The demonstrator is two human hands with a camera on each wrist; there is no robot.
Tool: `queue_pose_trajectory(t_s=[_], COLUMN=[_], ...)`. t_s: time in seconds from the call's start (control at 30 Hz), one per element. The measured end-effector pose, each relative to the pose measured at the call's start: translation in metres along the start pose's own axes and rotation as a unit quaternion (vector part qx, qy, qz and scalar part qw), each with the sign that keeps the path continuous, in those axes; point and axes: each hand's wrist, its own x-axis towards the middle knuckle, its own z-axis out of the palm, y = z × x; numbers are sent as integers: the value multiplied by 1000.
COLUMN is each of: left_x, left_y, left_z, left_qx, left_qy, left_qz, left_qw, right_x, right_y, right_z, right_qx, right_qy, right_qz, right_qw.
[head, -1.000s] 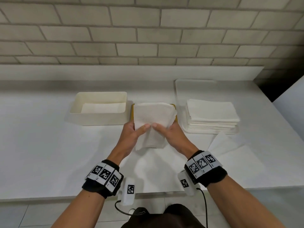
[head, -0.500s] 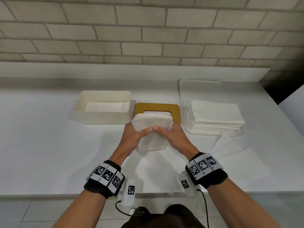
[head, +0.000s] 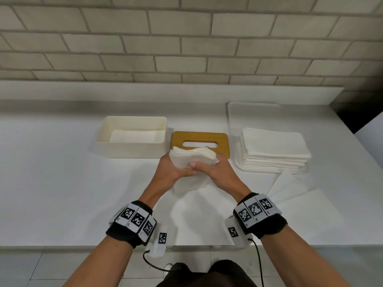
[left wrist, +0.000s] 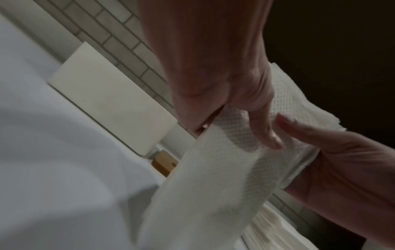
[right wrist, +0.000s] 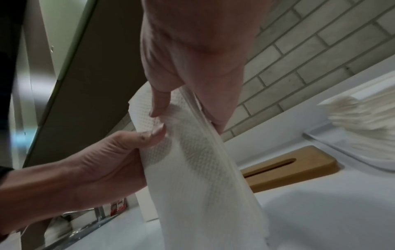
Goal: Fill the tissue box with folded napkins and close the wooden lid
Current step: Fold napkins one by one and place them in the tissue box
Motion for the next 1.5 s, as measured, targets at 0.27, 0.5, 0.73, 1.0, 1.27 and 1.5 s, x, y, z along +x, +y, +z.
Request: queue_pose_trajectory(t_s=[0.27,0.5,0.73,1.0,1.27,1.5], left_x=[-1,12,6,-3,-1,-6], left_y=[-15,23,28,-24,-33,-63], left_z=[-4,-16,-37,-51,-41,-44], left_qx=[31,264,228,-151,-48,-5], left_qy=[-10,-93,-183,-72,71,64], left_qz=[-31,-1,-105,-170,-86,-122], left_qw=[999,960,951,971,993,990], right_x=[-5,-2,-4,-16,-17,-22], right_y=[2,-41,-22,5,31,65], right_z=[-2,-20,-49,-68,-55,-52], right_qx=[-67,-237,-180,64,9,-67], right_qy=[-6,-75,2,56,68,60], right_qz=[4,-18,76,98,78,136], right_qw=[998,969,981,991,995,987])
